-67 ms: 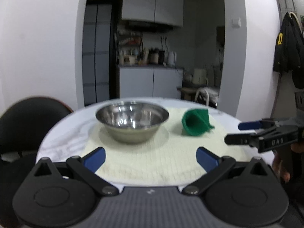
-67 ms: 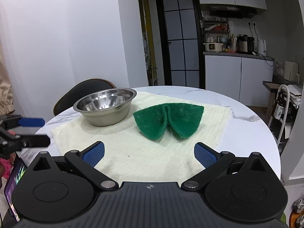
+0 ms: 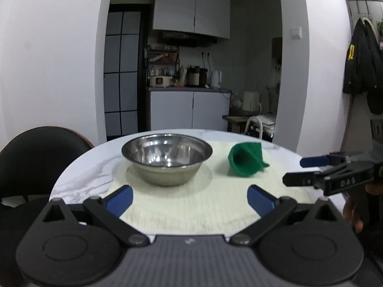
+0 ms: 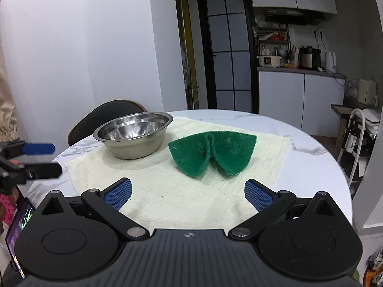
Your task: Clean bowl
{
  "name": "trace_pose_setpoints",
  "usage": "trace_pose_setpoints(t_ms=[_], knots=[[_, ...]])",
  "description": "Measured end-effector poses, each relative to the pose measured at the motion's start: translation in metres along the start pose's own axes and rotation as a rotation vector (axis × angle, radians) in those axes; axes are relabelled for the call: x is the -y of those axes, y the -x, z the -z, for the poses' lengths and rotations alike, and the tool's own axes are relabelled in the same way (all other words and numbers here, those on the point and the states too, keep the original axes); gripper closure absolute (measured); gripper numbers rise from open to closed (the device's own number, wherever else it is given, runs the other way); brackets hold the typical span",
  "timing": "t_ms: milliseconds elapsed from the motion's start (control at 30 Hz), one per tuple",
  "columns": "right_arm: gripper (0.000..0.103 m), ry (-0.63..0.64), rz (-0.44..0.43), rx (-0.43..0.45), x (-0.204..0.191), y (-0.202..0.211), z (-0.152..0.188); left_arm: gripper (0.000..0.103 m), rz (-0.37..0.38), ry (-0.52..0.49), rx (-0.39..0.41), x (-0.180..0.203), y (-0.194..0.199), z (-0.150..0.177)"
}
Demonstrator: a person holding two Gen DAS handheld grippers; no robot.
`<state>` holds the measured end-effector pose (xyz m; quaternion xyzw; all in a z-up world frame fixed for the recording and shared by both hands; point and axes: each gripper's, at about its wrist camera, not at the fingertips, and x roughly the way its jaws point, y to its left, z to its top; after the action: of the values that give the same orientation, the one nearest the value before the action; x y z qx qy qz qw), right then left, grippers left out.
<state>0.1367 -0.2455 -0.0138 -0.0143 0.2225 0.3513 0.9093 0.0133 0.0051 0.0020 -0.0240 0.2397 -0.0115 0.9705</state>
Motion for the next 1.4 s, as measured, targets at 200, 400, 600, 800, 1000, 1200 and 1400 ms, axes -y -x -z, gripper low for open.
trace_pose_setpoints(t_ms=[200,400,600,800,1000,1200,1400], knots=[[0.0,0.012,-0.005,0.041,0.004,0.01,0.002,0.0,0.064,0.064,-0.089,-0.014,-0.03,-0.023],[0.0,0.035,0.007,0.047,-0.004,0.016,0.003,0.0,0.073,0.059,-0.066,-0.015,-0.021,-0.022],[0.0,-0.026,-0.069,0.009,-0.006,0.022,0.003,0.0,0.04,0.0,0.043,-0.005,0.018,-0.003],[0.0,-0.028,-0.132,0.012,-0.015,0.035,0.0,0.0,0.047,0.003,0.057,-0.003,0.031,0.002],[0.0,-0.11,0.06,0.049,-0.033,0.047,0.005,0.0,0.024,-0.05,0.06,0.01,0.041,0.002],[0.0,-0.159,0.165,0.112,-0.038,0.049,0.024,0.0,-0.029,-0.068,0.064,0.017,0.048,-0.003],[0.0,-0.176,0.239,0.127,-0.027,0.052,0.026,0.0,-0.049,-0.08,0.016,0.021,0.049,-0.007]])
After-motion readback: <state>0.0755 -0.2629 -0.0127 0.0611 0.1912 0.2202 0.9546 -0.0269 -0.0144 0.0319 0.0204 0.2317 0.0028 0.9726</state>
